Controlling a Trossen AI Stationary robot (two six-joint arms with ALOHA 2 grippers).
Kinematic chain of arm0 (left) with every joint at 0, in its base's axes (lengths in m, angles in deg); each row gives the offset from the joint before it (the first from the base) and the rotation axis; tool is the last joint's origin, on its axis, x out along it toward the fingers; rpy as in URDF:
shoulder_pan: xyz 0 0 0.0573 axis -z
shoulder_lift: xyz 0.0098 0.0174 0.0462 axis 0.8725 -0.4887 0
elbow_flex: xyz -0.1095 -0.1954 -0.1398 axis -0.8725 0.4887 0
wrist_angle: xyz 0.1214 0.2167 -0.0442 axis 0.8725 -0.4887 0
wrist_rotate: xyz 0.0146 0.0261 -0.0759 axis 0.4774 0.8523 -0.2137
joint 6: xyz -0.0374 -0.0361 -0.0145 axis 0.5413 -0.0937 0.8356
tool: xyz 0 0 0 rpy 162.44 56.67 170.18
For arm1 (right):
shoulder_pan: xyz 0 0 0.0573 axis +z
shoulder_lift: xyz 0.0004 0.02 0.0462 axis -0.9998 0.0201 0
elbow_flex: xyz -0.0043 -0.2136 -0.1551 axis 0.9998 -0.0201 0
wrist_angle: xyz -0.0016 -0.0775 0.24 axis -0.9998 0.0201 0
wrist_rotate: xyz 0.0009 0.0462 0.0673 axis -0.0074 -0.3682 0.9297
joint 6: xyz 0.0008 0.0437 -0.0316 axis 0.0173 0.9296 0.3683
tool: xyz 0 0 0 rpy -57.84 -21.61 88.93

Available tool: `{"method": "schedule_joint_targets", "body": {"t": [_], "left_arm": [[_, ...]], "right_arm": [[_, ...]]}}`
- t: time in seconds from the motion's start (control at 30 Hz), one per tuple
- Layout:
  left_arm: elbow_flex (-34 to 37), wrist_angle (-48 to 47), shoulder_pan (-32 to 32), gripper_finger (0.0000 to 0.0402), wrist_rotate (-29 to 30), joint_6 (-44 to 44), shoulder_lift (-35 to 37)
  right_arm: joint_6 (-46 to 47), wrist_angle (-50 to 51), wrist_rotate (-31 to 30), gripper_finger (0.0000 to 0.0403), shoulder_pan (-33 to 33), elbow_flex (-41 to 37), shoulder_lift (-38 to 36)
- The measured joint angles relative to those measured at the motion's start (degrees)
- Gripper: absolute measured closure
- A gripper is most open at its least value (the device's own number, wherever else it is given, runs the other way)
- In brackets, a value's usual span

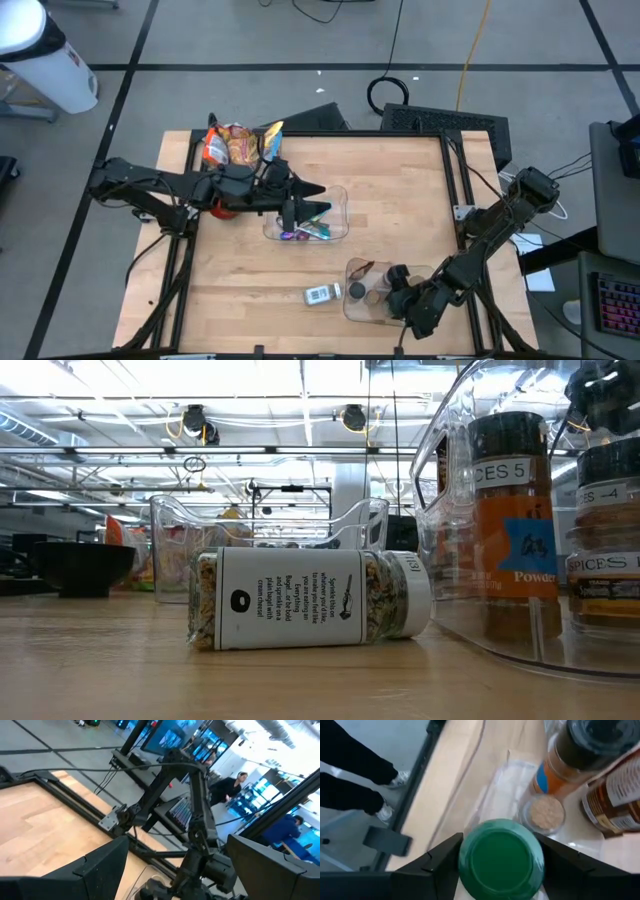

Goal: Pick & Place Food Item
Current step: Put the green seasoning bottle into the bottom transparent bin, then put the white seasoning bottle into the bottom transparent bin

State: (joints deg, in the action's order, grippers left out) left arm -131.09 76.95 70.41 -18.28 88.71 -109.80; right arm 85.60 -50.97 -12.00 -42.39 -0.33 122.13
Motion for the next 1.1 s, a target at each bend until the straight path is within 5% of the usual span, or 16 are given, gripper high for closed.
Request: {"method": "schedule_joint_targets", "body": {"t": [0.6, 1.1], "left_arm": [[0.0, 4.3, 2.3, 0.0053, 0.1, -0.9, -0.2], [0.0, -7.1, 18.5, 0.0053, 11.1, 7.3, -2.2]], "right_arm": [[1.3, -1.5, 2.7, 0.015, -3.0, 0.0, -10.2], [-7.5, -7.6, -9.2, 0.0149, -12.5, 0.0, -25.2]]}}
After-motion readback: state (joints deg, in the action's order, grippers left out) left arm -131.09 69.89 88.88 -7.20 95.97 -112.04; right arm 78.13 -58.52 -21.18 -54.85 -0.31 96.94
